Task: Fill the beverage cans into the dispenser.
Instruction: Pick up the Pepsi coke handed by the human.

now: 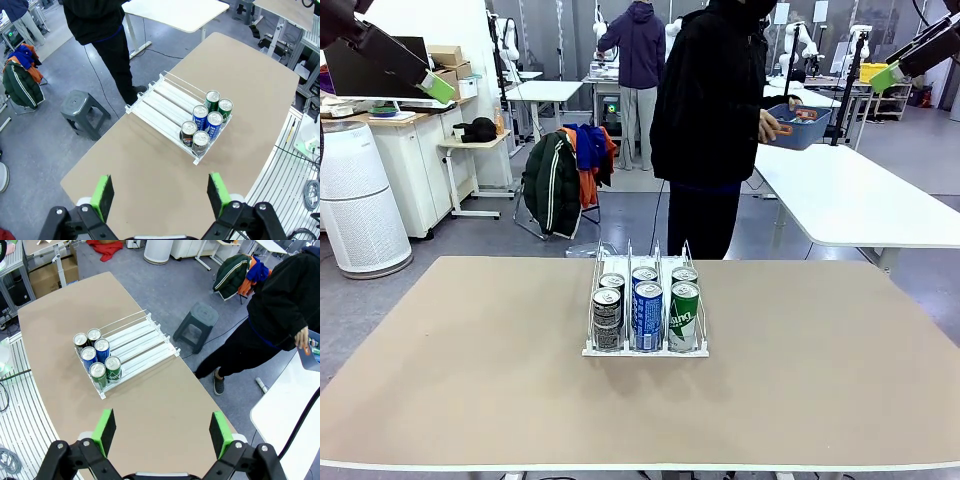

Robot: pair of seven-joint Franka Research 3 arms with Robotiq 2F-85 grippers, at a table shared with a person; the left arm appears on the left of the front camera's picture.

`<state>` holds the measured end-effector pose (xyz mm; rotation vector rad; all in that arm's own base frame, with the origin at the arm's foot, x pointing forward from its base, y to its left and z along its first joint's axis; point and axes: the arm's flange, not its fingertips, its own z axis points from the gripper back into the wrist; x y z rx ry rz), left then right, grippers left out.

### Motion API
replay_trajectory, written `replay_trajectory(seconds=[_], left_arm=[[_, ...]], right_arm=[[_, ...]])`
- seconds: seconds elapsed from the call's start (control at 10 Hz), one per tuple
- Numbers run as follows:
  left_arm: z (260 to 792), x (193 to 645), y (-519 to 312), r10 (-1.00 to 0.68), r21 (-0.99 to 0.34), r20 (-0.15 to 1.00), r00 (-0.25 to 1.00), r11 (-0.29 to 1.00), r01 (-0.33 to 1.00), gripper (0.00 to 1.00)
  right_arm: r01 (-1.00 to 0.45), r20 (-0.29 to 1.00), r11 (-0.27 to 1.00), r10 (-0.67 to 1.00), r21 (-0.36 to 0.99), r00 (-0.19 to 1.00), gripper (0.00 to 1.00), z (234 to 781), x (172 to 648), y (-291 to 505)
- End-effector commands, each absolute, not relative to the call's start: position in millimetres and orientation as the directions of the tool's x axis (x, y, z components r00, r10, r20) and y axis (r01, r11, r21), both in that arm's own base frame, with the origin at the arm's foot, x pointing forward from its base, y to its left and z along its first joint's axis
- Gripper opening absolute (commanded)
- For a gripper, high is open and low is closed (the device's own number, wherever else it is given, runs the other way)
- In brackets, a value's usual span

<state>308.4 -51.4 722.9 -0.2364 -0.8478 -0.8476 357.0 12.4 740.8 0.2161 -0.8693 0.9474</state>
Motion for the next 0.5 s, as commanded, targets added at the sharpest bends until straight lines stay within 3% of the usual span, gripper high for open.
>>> replay_trajectory(seconds=[0.0,0.4], left_arm=[[721.5,309.4,-50.4,-0.560,0.128,0.739,0.374,0.662,0.739,1.00],[721.5,309.4,-50.4,-0.560,0.128,0.739,0.374,0.662,0.739,1.00]], right_arm=[[-0.782,0.732,0.592,0.619,-0.196,0.284,1.00,740.5,357.0,12.6],[-0.782,0.732,0.592,0.619,-0.196,0.284,1.00,740.5,357.0,12.6]])
